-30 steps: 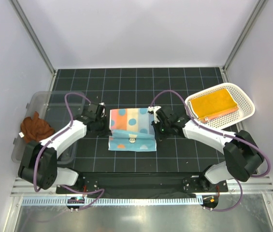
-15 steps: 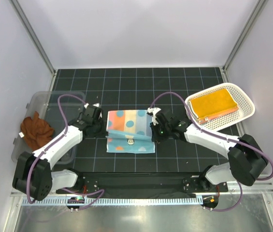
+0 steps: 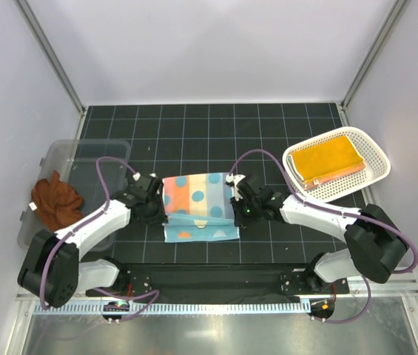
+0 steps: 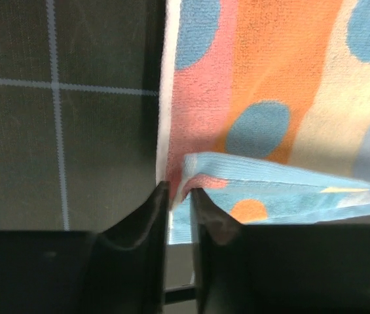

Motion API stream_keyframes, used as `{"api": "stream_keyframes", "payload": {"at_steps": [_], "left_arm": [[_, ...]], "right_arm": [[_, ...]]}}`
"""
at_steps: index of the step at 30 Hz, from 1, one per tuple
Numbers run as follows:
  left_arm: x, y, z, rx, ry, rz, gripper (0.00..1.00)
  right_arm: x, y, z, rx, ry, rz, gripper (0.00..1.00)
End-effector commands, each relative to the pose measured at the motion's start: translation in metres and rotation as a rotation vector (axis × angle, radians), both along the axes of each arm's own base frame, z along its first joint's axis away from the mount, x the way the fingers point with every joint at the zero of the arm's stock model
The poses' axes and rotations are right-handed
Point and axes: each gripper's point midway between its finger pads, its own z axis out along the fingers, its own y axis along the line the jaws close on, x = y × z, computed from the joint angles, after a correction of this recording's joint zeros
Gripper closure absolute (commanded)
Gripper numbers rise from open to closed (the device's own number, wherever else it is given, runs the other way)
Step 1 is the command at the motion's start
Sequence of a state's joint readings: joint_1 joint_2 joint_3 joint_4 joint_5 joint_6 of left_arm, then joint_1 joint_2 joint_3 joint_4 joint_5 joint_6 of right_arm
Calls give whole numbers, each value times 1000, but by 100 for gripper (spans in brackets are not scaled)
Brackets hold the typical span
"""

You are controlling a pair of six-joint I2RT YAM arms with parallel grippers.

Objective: Fold and stack the towels
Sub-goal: Fold the towel

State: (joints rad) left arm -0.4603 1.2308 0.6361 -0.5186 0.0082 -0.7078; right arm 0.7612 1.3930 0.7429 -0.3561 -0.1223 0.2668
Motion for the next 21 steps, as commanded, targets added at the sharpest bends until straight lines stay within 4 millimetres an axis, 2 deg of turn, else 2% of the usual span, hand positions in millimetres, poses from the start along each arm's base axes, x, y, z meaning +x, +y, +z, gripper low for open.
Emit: {"api": "stream_keyframes", "payload": {"at_steps": [1, 2, 3, 5, 6, 8, 10, 12, 13, 15, 17, 18, 19, 20, 21], "left_arm": [[2, 12, 10, 52, -34, 79, 71], [3, 16, 18, 59, -50, 112, 63], [-1, 25, 22, 99, -44, 135, 60], [10, 39, 42, 148, -120, 197, 55], [12, 41, 54, 139, -160, 217, 53], [18, 40, 66, 115, -210, 229, 46], [23, 36, 66, 104, -211, 228, 42], [30, 23, 66, 68, -213, 184, 41], [33, 19, 59, 75, -195, 152, 40], [43, 6, 58, 39, -195, 118, 39], [51, -4, 49, 42, -169, 61, 40], [63, -14, 56, 17, -197, 39, 40], [69, -12, 55, 37, -195, 41, 41], [74, -8, 45, 83, -162, 42, 41], [87, -1, 55, 123, -172, 71, 41]], "right_arm": [[-4, -1, 4, 14, -5, 1, 88], [-8, -1, 5, 23, -3, 12, 87], [-10, -1, 6, 30, 2, 15, 83], [-14, -3, 8, 34, 14, 4, 78], [-13, -3, 14, 46, 7, -4, 67], [-22, 2, 21, 80, 45, 10, 64], [-29, 8, 25, 115, 79, 35, 61], [-31, 12, 27, 128, 98, 35, 61], [-29, 13, 27, 134, 94, 31, 60], [-17, 11, 26, 111, 65, -42, 60], [3, 14, 31, 102, 15, -112, 60], [17, 12, 33, 92, -22, -182, 62], [27, 17, 37, 105, -52, -202, 64], [40, 24, 43, 109, -71, -216, 64], [55, 22, 45, 82, -123, -259, 65]]}}
